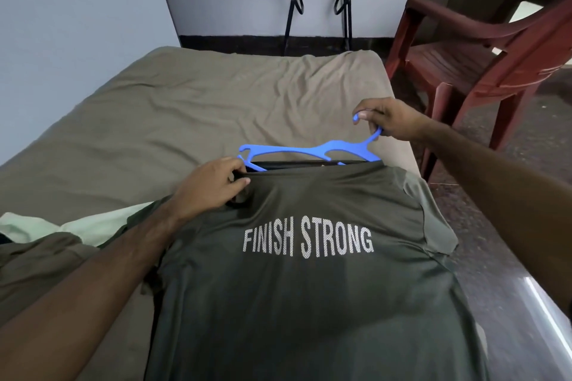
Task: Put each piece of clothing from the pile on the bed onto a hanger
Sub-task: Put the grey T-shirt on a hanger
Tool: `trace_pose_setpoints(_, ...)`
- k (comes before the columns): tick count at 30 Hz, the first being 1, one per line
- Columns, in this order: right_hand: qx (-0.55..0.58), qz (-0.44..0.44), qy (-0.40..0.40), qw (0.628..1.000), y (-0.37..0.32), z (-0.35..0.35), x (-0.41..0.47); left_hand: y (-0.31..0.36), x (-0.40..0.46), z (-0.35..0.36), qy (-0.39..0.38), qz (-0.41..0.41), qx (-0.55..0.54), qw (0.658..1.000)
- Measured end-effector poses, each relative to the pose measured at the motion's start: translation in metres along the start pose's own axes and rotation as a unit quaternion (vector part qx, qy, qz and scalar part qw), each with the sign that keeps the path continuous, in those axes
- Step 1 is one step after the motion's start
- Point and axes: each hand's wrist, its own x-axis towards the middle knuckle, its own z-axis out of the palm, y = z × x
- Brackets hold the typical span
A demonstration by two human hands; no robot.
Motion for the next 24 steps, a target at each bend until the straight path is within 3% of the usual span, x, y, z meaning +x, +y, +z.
trace_pose_setpoints(6,-0.056,-0.015,-0.018,0.998,-0.010,-0.005,-0.007,0.012,0.007,-0.014,-0.055,-0.019,-0.019,0.998)
trace_pose_setpoints(9,-0.059,-0.028,-0.017,0.998,-0.016,-0.002,-0.007,0.009,0.010,-0.026,-0.103,0.009,0.038,0.994)
trace_pose_setpoints(12,-0.060,-0.036,-0.011,0.997,-0.022,0.002,-0.004,0.005,0.008,-0.033,-0.109,0.047,0.102,0.988)
trace_pose_setpoints(17,-0.129,-0.080,-0.101,0.983,-0.026,0.016,0.002,0.001,0.016,-0.051,-0.060,0.198,0.244,0.947)
trace_pose_setpoints(24,-0.096,-0.046,-0.081,0.991,-0.033,0.047,0.035,0.013,0.021,-0.024,-0.008,0.214,0.004,0.977)
